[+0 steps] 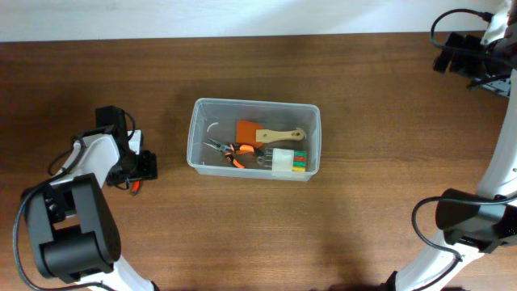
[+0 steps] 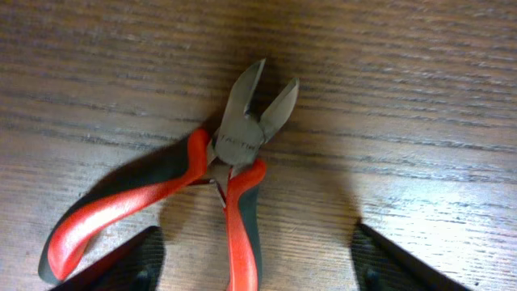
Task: Pack container
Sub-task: 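Lower the left gripper onto the red-handled cutting pliers and grasp them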
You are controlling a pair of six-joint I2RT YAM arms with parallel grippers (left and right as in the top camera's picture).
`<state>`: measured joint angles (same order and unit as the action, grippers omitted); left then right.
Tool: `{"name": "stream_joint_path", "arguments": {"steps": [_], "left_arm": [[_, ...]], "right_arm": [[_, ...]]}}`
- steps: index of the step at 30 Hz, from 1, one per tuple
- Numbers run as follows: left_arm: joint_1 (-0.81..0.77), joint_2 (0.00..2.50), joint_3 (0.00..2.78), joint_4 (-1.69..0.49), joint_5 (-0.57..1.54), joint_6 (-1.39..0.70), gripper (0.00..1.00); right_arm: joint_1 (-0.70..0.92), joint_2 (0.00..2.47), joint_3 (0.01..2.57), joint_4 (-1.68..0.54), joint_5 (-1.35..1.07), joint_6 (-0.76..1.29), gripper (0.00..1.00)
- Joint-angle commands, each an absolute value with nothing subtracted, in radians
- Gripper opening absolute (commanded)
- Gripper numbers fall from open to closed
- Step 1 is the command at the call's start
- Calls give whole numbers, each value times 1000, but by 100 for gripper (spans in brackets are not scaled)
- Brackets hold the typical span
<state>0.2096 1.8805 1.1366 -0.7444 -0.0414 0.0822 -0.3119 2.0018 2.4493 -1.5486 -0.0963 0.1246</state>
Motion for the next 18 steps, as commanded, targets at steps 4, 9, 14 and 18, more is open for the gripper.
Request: {"name": "stream_joint_path", "arguments": {"steps": [4, 9, 14, 18], "left_arm": [[211, 1908, 1147, -741, -76, 112, 49], [211, 1908, 1147, -744, -76, 137, 23], [211, 1908, 1147, -743, -99, 137, 3], [211, 1904, 1184, -766, -110, 156, 2]], "right_arm": [[-315, 2004, 2446, -1549, -101, 129, 98], [-315, 2004, 2446, -1549, -101, 129, 98], [-315, 2004, 2446, -1549, -101, 129, 98], [-315, 2004, 2446, -1549, -101, 129, 98]]}}
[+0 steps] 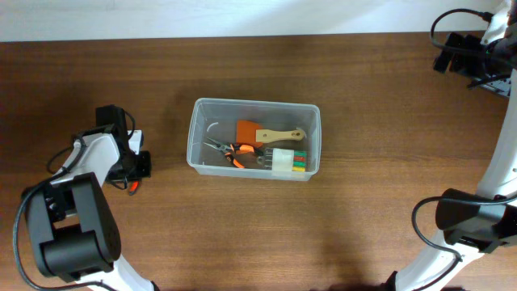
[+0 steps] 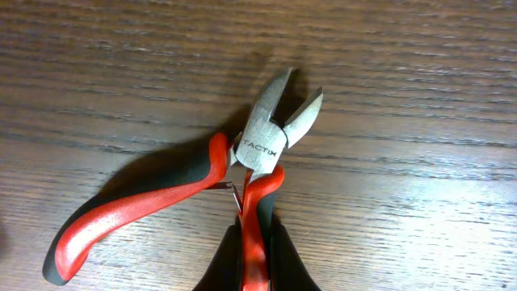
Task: Pack container
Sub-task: 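Lower the left gripper onto the red-handled cutting pliers and grasp them, then carry the red pliers with the left gripper and drop them into the container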
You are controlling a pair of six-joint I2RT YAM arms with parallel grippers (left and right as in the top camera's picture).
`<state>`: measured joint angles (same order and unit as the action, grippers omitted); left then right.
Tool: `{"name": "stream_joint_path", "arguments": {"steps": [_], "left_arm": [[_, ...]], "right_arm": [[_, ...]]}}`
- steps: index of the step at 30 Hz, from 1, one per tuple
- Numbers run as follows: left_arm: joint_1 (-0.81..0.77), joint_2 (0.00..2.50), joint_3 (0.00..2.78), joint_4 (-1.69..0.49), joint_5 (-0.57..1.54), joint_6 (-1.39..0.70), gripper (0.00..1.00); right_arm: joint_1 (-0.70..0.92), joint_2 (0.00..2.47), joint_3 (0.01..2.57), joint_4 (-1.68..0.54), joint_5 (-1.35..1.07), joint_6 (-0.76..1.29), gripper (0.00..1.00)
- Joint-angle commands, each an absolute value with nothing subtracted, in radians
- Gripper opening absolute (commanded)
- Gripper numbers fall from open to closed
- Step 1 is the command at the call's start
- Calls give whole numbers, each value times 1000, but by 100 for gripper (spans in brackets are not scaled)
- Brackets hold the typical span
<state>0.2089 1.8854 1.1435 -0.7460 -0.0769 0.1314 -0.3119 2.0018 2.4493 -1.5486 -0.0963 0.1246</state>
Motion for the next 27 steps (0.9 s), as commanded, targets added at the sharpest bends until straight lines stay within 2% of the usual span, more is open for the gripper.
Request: {"name": "stream_joint_path", "arguments": {"steps": [1, 8, 12, 15, 18, 21, 27], "left_arm": [[211, 1902, 1208, -782, -113, 157, 2], [163, 1863, 1569, -993, -105, 251, 2], [61, 1833, 1808, -1055, -93, 399, 2], [-56, 1821, 1915, -1056, -90, 583, 2], [-173, 1821, 1930, -1053, -91, 742, 2], [-255, 1838, 1906, -1062, -78, 785, 2], [-356, 1913, 1809, -1122, 12, 953, 2]], "right_arm": [[-315, 2004, 2446, -1549, -101, 129, 98], [-315, 2004, 2446, -1549, -101, 129, 98], [-315, 2004, 2446, -1549, -101, 129, 98], [-315, 2004, 2446, -1549, -101, 129, 98], [-315, 2004, 2446, -1549, -101, 129, 98], [-315, 2004, 2446, -1549, -101, 129, 98], [-315, 2004, 2446, -1549, -101, 129, 98]]}}
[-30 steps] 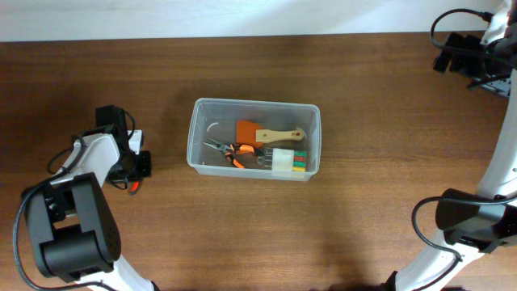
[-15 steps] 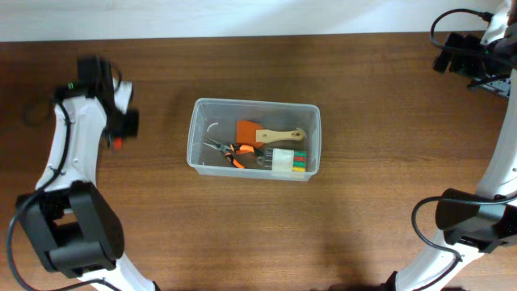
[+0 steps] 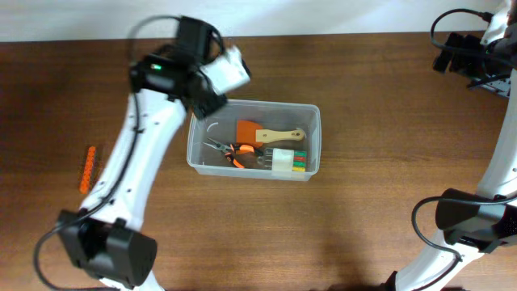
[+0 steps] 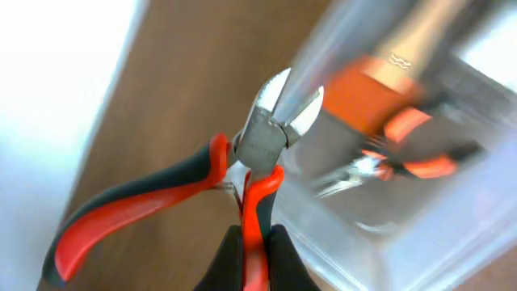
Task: Pack container
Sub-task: 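Carry the red pliers with the left gripper and drop them into the container, then move the left gripper to the orange segmented stick and grasp it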
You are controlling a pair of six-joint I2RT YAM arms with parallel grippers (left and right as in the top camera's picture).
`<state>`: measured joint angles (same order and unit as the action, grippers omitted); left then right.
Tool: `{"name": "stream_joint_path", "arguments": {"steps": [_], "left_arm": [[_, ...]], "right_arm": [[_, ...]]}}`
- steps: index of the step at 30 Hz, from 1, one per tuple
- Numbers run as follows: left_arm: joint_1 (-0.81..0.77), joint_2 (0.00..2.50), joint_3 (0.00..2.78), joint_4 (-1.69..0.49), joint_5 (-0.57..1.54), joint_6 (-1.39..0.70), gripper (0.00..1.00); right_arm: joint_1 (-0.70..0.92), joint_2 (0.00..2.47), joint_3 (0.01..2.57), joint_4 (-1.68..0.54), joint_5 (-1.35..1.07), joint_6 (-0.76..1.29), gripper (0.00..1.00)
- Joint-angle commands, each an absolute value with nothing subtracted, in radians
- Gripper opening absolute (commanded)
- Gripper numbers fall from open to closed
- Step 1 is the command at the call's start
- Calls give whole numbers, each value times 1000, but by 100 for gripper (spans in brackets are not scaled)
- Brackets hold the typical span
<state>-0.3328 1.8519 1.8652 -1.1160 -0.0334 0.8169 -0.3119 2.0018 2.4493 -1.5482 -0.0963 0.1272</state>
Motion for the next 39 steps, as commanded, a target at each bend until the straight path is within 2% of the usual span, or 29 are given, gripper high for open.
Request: {"name": "stream_joint_path", "arguments": {"steps": [1, 11, 13, 14, 15, 16, 22, 29, 33, 39], "left_arm": [[-361, 1926, 1792, -1119, 12, 957, 2], [-366, 2129, 1750, -1096, 11, 982, 2], [-366, 2132, 1750, -1091, 8, 982, 6], [-366, 2131, 1753, -1089, 3, 982, 13], [-366, 2125, 1761, -1092, -4, 974, 43], [-367, 2114, 1794, -1103, -22, 881, 99], [-361, 2059, 1980, -1298, -22, 652, 99], [-319, 1953, 2115, -1538, -47, 601, 99], [-207, 1917, 2115, -1546, -134, 459, 99], [52, 1919, 2072, -1504, -75, 345, 99]], "right_arm": [[-315, 2004, 2446, -1549, -101, 129, 99], [-315, 2004, 2446, -1549, -101, 129, 99], [-315, 2004, 2446, -1549, -101, 129, 98], [-315, 2004, 2446, -1549, -101, 129, 98], [-315, 2004, 2446, -1549, -101, 129, 98], [-315, 2004, 2446, -1549, -101, 129, 98], [-315, 2004, 2446, -1549, -101, 129, 98], [-315, 2004, 2446, -1549, -101, 129, 98], [-315, 2004, 2446, -1549, -101, 129, 98], [-315, 2004, 2446, -1549, -101, 129, 98]]}}
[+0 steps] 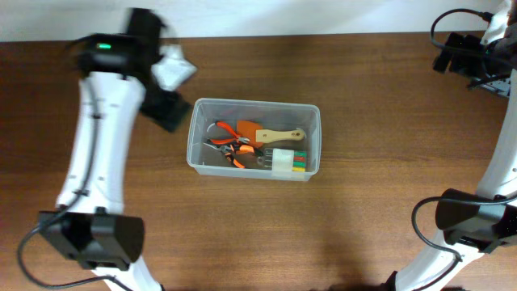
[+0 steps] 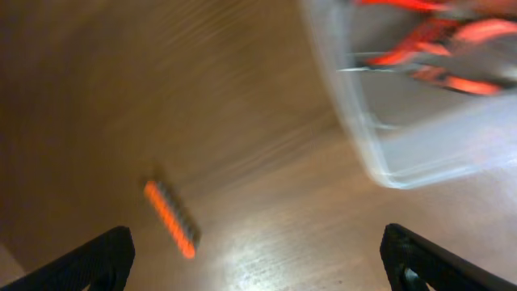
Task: Pack container
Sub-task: 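Move the left gripper to the orange segmented stick and grasp it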
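The clear plastic container (image 1: 191,144) stands mid-table. Inside it lie red-handled cutters (image 1: 227,129), orange-handled pliers (image 1: 234,155), an orange scraper with a wooden handle (image 1: 271,134) and a white block with coloured pieces (image 1: 288,160). My left gripper (image 1: 166,109) hangs above the table just left of the container, open and empty; in the left wrist view its fingertips (image 2: 93,260) stand far apart at the bottom corners, with the container's corner (image 2: 380,153) blurred at upper right. My right gripper (image 1: 454,52) is at the far right corner; its jaws are not readable.
A small orange-and-black stick (image 2: 170,218) lies on the wooden table (image 1: 258,234) left of the container, seen only in the left wrist view; the left arm covers it from overhead. Cables hang by the right arm (image 1: 485,186).
The left gripper held the red-handled cutters above the container's far left corner. Now it is open and empty left of the container, and the cutters lie inside the container.
The left gripper stood open over the red-handled cutters on the table at the left. Then it was shut on one handle. Then it held them over the container's corner. Now the cutters lie in the container and the gripper is open beside it.
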You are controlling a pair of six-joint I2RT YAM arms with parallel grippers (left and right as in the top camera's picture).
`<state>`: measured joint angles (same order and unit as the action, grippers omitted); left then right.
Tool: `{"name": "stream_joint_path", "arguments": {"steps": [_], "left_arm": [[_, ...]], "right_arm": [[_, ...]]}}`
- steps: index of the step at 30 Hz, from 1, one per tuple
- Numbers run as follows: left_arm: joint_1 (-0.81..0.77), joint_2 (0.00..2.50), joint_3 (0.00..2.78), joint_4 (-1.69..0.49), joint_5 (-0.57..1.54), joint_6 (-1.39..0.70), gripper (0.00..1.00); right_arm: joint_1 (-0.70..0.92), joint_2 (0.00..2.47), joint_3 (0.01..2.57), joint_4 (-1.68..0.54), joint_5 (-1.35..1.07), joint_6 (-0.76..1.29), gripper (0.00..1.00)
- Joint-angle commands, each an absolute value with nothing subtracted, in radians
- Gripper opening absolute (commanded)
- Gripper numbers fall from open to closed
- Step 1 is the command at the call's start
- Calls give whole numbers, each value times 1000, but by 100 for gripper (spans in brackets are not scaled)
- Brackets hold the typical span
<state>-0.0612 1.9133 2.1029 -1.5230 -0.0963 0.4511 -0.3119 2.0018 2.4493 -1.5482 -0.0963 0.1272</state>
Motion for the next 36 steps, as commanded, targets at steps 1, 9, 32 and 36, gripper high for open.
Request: {"name": "stream_joint_path", "arguments": {"steps": [1, 9, 32, 36], "left_arm": [[93, 1919, 2056, -1489, -45, 332, 99], [338, 1925, 1788, -1307, -17, 311, 99], [508, 2084, 1470, -957, -21, 422, 93], [508, 2126, 1470, -940, -23, 490, 79]], "right_arm": [[-315, 2004, 2446, -1549, -101, 129, 99], [-315, 2004, 2446, -1549, -101, 129, 98], [-315, 2004, 2446, -1549, -101, 129, 98], [-315, 2004, 2446, -1549, -101, 129, 98]]}}
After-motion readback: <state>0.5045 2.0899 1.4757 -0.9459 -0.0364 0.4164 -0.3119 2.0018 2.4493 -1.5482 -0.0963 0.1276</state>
